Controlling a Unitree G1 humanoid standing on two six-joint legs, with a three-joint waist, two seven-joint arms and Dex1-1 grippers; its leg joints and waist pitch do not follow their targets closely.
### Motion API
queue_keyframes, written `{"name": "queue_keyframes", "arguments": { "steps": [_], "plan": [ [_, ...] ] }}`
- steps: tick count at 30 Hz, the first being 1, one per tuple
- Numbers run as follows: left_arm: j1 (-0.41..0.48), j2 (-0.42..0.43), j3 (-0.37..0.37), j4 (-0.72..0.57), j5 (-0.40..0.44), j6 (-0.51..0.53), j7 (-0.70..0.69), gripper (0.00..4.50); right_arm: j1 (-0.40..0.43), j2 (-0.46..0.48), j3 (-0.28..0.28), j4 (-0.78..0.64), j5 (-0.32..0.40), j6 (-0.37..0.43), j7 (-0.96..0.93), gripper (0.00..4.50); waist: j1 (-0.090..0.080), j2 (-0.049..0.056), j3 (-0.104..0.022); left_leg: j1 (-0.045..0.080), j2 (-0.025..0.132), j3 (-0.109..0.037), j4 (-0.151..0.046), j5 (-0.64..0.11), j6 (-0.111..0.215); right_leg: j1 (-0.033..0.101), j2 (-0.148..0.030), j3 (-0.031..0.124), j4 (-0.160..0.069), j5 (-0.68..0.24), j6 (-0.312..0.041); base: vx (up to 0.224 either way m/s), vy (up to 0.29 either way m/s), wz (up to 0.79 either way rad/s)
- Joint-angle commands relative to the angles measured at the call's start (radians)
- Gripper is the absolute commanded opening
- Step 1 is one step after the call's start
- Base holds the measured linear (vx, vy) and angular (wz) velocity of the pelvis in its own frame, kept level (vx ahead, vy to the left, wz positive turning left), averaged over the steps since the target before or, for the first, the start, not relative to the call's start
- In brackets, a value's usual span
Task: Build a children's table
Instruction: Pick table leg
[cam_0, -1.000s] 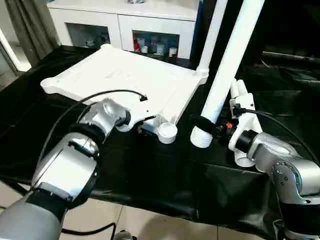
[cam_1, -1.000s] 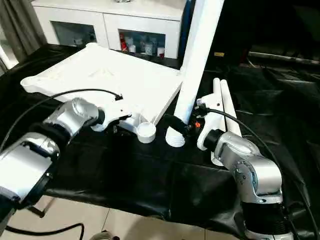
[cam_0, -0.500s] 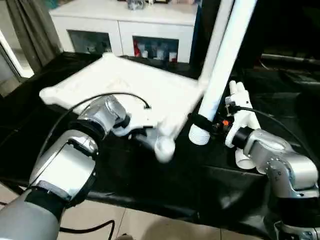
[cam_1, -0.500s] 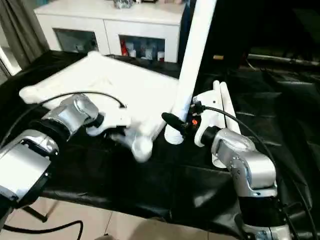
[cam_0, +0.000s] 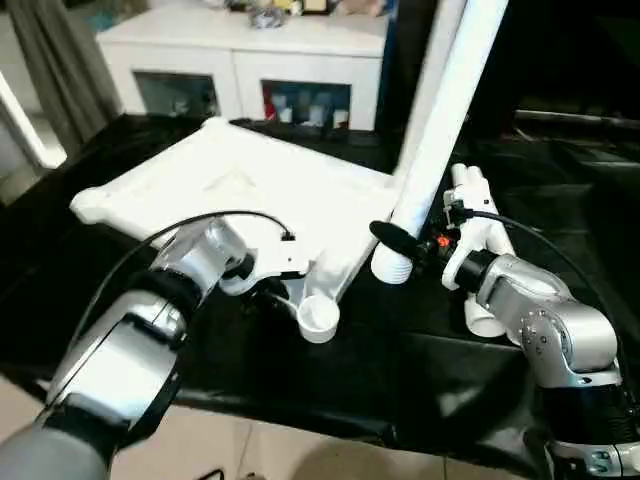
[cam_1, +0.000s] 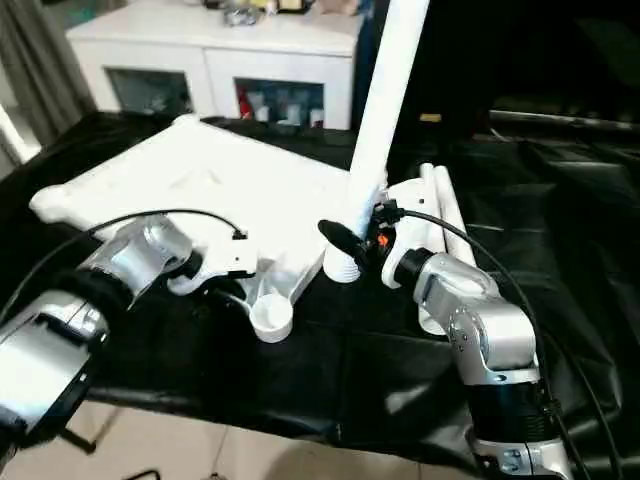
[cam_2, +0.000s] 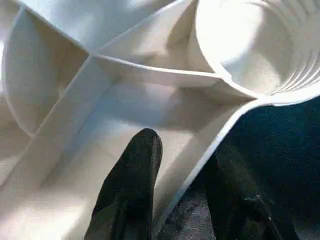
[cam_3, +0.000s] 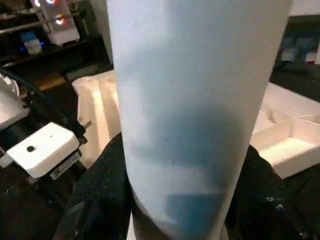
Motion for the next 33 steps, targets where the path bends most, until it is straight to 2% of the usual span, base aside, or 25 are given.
{"name": "queue_keyframes", "arguments": {
  "steps": [1,3,4,6,8,10,11,12,13,14,15,16,18,20,22,23,26,29,30,33],
  "plan": [
    [0.075,-0.015,0.085,0.015,-0.093,0.159,0.055,1.17,-0.001,0.004,-0.009,0.001,-0.003,-0.015,-0.006,1.92,0.003,-0.024,-0.043,-0.001,0.014,-0.009,-0.071,-0.225,0.023,0.045,-0.079,0.048,-0.101,-0.437,-0.12,0.0,0.0,0.0],
    [0.102,-0.029,0.148,-0.062,-0.151,0.27,0.056,1.16,0.002,0.003,-0.01,0.004,-0.003,-0.017,-0.004,1.92,-0.001,-0.022,-0.044,-0.003,0.012,-0.01,-0.07,-0.214,0.032,0.043,-0.078,0.045,-0.106,-0.454,-0.114,0.0,0.0,0.0],
    [0.114,-0.035,0.167,-0.099,-0.168,0.315,0.062,1.16,0.004,0.002,-0.011,0.004,-0.003,-0.016,-0.004,1.92,-0.005,-0.025,-0.045,-0.005,0.014,-0.009,-0.069,-0.207,0.033,0.044,-0.079,0.045,-0.102,-0.441,-0.123,0.0,0.0,0.0],
    [0.138,-0.051,0.209,-0.175,-0.2,0.411,0.087,1.1,0.005,0.002,-0.01,0.007,-0.003,-0.015,-0.005,1.92,-0.01,-0.019,-0.046,-0.005,0.013,-0.01,-0.069,-0.211,0.037,0.041,-0.077,0.044,-0.103,-0.437,-0.13,0.0,0.0,0.0],
    [0.15,-0.076,0.257,-0.234,-0.23,0.491,0.123,0.97,0.002,0.004,-0.007,0.013,-0.004,-0.015,-0.008,1.92,-0.017,-0.022,-0.047,-0.006,0.014,-0.009,-0.07,-0.209,0.042,0.04,-0.072,0.043,-0.103,-0.406,-0.134,0.0,0.0,0.0],
    [0.154,-0.08,0.265,-0.245,-0.235,0.497,0.13,0.82,0.001,0.004,-0.007,0.014,-0.004,-0.015,-0.008,1.92,-0.018,-0.021,-0.048,-0.007,0.012,-0.008,-0.069,-0.203,0.046,0.04,-0.07,0.044,-0.104,-0.389,-0.132,0.0,0.0,0.0],
    [0.173,-0.108,0.308,-0.3,-0.262,0.488,0.184,0.76,-0.004,0.006,-0.004,0.022,-0.008,-0.016,-0.01,1.92,-0.016,-0.025,-0.049,-0.006,0.016,-0.009,-0.071,-0.194,0.046,0.041,-0.072,0.044,-0.101,-0.367,-0.14,0.0,0.0,0.0],
    [0.186,-0.121,0.327,-0.332,-0.272,0.479,0.212,0.71,-0.006,0.007,-0.003,0.025,-0.009,-0.017,-0.01,1.92,-0.017,-0.023,-0.049,-0.006,0.018,-0.009,-0.07,-0.197,0.047,0.039,-0.071,0.045,-0.1,-0.355,-0.145,0.0,0.0,0.0],
    [0.216,-0.117,0.307,-0.364,-0.251,0.374,0.232,0.71,-0.009,0.007,-0.002,0.032,-0.013,-0.018,-0.011,1.92,-0.018,-0.031,-0.048,-0.007,0.019,-0.009,-0.072,-0.201,0.05,0.041,-0.072,0.044,-0.1,-0.342,-0.15,0.0,0.0,0.0],
    [0.22,-0.116,0.304,-0.367,-0.248,0.36,0.234,0.56,-0.009,0.007,-0.001,0.033,-0.014,-0.018,-0.012,1.92,-0.018,-0.028,-0.048,-0.011,0.018,-0.009,-0.073,-0.2,0.05,0.042,-0.071,0.045,-0.101,-0.344,-0.14,0.0,0.0,0.0],
    [0.251,-0.102,0.272,-0.398,-0.221,0.284,0.25,0.56,-0.012,0.006,0.0,0.039,-0.018,-0.019,-0.014,1.92,-0.017,-0.029,-0.05,-0.009,0.017,-0.008,-0.072,-0.195,0.049,0.041,-0.071,0.046,-0.101,-0.338,-0.136,0.0,0.0,0.0],
    [0.257,-0.099,0.265,-0.405,-0.216,0.269,0.251,0.49,-0.012,0.006,0.0,0.041,-0.019,-0.02,-0.014,1.92,-0.016,-0.027,-0.052,-0.012,0.021,-0.01,-0.073,-0.182,0.047,0.04,-0.07,0.048,-0.097,-0.304,-0.135,0.0,0.0,0.0],
    [0.29,-0.08,0.227,-0.465,-0.189,0.222,0.261,0.3,-0.016,0.004,0.001,0.047,-0.025,-0.023,-0.016,1.92,-0.015,-0.03,-0.055,-0.014,0.024,-0.012,-0.074,-0.162,0.045,0.041,-0.07,0.049,-0.087,-0.245,-0.14,0.0,0.0,0.0],
    [0.299,-0.076,0.219,-0.49,-0.183,0.223,0.272,0.12,-0.017,0.003,0.001,0.049,-0.025,-0.023,-0.016,1.92,-0.014,-0.032,-0.056,-0.018,0.024,-0.008,-0.069,-0.133,0.053,0.04,-0.07,0.05,-0.08,-0.186,-0.156,0.0,0.0,0.0],
    [0.311,-0.079,0.225,-0.52,-0.186,0.222,0.29,0.06,-0.018,0.004,0.002,0.051,-0.026,-0.024,-0.016,1.92,-0.013,-0.034,-0.055,-0.02,0.023,-0.006,-0.067,-0.123,0.058,0.039,-0.07,0.051,-0.078,-0.176,-0.164,0.0,0.0,0.0],
    [0.319,-0.079,0.226,-0.54,-0.181,0.211,0.308,0.66,-0.019,0.005,0.004,0.053,-0.027,-0.026,-0.015,1.92,-0.012,-0.037,-0.053,-0.02,0.022,-0.004,-0.067,-0.122,0.059,0.038,-0.07,0.051,-0.079,-0.18,-0.163,0.0,0.0,0.0],
    [0.33,-0.063,0.227,-0.571,-0.191,0.242,0.294,0.68,-0.023,0.006,0.009,0.063,-0.031,-0.034,-0.013,1.91,-0.01,-0.04,-0.051,-0.019,0.024,-0.005,-0.069,-0.135,0.052,0.037,-0.072,0.05,-0.08,-0.209,-0.156,0.0,0.0,0.0],
    [0.332,-0.056,0.243,-0.578,-0.195,0.247,0.328,1.12,-0.026,0.009,0.009,0.07,-0.037,-0.038,-0.008,1.91,-0.01,-0.039,-0.048,-0.017,0.023,-0.004,-0.07,-0.15,0.044,0.034,-0.07,0.051,-0.083,-0.237,-0.146,0.0,0.0,0.0],
    [0.329,-0.048,0.253,-0.578,-0.203,0.271,0.33,1.09,-0.028,0.01,0.011,0.072,-0.038,-0.039,-0.007,1.91,-0.01,-0.042,-0.048,-0.017,0.023,-0.004,-0.07,-0.15,0.044,0.035,-0.071,0.051,-0.083,-0.238,-0.144,0.0,0.0,0.0],
    [0.335,-0.022,0.258,-0.59,-0.214,0.301,0.302,1.17,-0.031,0.012,0.015,0.076,-0.039,-0.041,-0.005,1.91,-0.01,-0.041,-0.046,-0.016,0.023,-0.005,-0.072,-0.159,0.037,0.033,-0.072,0.051,-0.085,-0.257,-0.14,0.0,0.0,0.0]
  ]
}}
